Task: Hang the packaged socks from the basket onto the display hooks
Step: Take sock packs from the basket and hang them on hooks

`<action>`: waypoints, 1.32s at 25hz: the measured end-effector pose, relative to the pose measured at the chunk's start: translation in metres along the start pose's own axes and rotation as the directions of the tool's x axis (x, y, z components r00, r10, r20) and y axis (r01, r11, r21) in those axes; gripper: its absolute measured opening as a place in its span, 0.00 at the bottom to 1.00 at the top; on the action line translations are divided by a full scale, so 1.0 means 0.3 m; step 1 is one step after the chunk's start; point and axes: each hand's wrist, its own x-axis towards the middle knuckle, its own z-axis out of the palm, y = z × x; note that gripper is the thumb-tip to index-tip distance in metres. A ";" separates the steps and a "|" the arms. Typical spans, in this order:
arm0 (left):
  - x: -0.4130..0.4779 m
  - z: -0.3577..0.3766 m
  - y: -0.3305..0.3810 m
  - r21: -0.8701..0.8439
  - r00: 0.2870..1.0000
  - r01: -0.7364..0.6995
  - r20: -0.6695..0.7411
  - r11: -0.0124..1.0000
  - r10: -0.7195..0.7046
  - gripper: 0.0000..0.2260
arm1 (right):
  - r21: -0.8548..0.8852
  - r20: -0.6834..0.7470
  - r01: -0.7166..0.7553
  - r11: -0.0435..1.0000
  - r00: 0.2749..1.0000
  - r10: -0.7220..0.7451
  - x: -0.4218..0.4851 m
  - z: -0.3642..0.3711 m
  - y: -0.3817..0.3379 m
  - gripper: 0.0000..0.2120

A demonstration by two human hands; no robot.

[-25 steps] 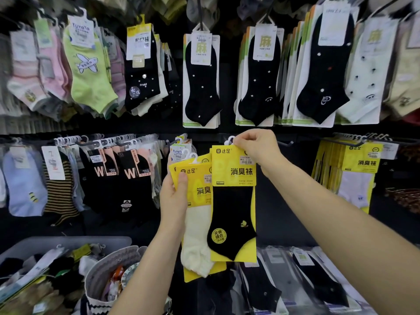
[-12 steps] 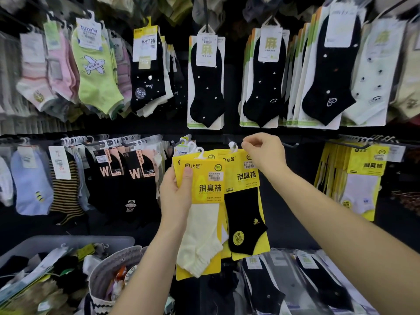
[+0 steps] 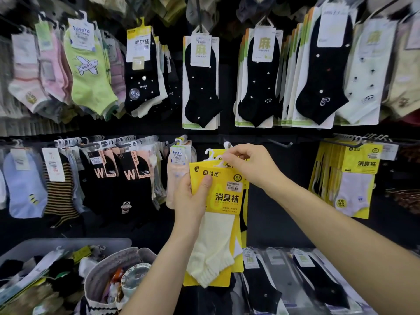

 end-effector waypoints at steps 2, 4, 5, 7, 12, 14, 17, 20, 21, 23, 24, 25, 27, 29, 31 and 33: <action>-0.001 0.005 -0.003 -0.009 1.000 0.001 0.014 1.000 -0.001 0.04 | 0.034 0.020 -0.019 0.999 1.000 0.018 -0.004 -0.005 -0.005 0.06; -0.001 0.010 -0.007 -0.020 1.000 0.006 0.020 1.000 -0.006 0.02 | -0.016 0.032 -0.029 0.999 0.999 0.030 0.004 -0.009 -0.007 0.06; 0.000 0.012 -0.007 -0.015 1.000 0.004 0.024 1.000 -0.004 0.02 | -0.051 0.036 -0.028 0.998 0.999 0.030 0.010 -0.013 -0.009 0.06; -0.001 0.014 -0.006 -0.001 1.000 -0.002 0.031 1.000 0.002 0.01 | -0.150 0.038 0.001 0.989 0.999 0.005 0.020 -0.019 -0.015 0.07; 0.013 -0.021 -0.014 -0.023 0.998 0.037 -0.044 0.999 -0.038 0.03 | -0.168 -0.019 -0.043 0.985 0.999 0.040 0.032 -0.060 -0.017 0.07; 0.018 -0.028 -0.018 -0.012 0.998 0.039 -0.055 0.999 -0.040 0.03 | 0.016 -0.068 -0.103 0.995 0.992 0.104 0.027 -0.065 -0.019 0.06; 0.010 -0.007 -0.016 -0.013 0.999 0.038 -0.020 0.999 -0.039 0.02 | 0.092 -0.068 -0.133 0.987 0.988 0.139 0.012 -0.035 -0.029 0.06; -0.001 0.017 -0.014 -0.031 0.999 0.043 -0.002 0.999 -0.043 0.02 | 0.101 -0.071 -0.147 0.984 0.985 0.155 0.002 -0.004 -0.033 0.08; -0.002 0.018 -0.015 -0.033 0.999 0.042 -0.005 0.999 -0.043 0.02 | 0.097 -0.068 -0.150 0.984 0.985 0.156 0.000 0.000 -0.033 0.08; -0.001 0.011 -0.013 -0.037 0.999 0.039 -0.022 0.999 -0.040 0.02 | 0.033 -0.081 -0.129 0.991 0.988 0.131 0.001 -0.007 -0.033 0.07; 0.003 0.005 -0.012 -0.032 0.999 0.033 -0.031 0.999 -0.034 0.03 | -0.021 -0.097 -0.107 0.994 0.990 0.104 0.003 -0.015 -0.032 0.08; 0.006 0.000 -0.012 -0.021 0.999 0.024 -0.038 0.999 -0.025 0.02 | -0.073 -0.108 -0.086 0.994 0.991 0.078 0.006 -0.024 -0.031 0.09; 0.010 -0.004 -0.009 -0.008 0.999 0.010 -0.044 1.000 -0.010 0.02 | -0.161 -0.089 -0.062 0.985 0.995 0.048 0.009 -0.036 -0.035 0.08; 0.006 -0.001 -0.005 -0.010 0.999 0.007 -0.039 1.000 -0.008 0.03 | -0.210 -0.059 -0.050 0.976 0.998 0.038 0.003 -0.031 -0.044 0.08; 0.002 0.003 -0.003 -0.010 0.999 0.006 -0.034 1.000 -0.007 0.03 | -0.217 -0.053 -0.033 0.976 0.998 0.022 -0.003 -0.017 -0.054 0.09; 0.001 0.004 -0.005 -0.016 0.999 0.009 -0.036 1.000 -0.010 0.03 | -0.176 -0.063 -0.045 0.983 0.997 0.034 -0.005 -0.003 -0.058 0.08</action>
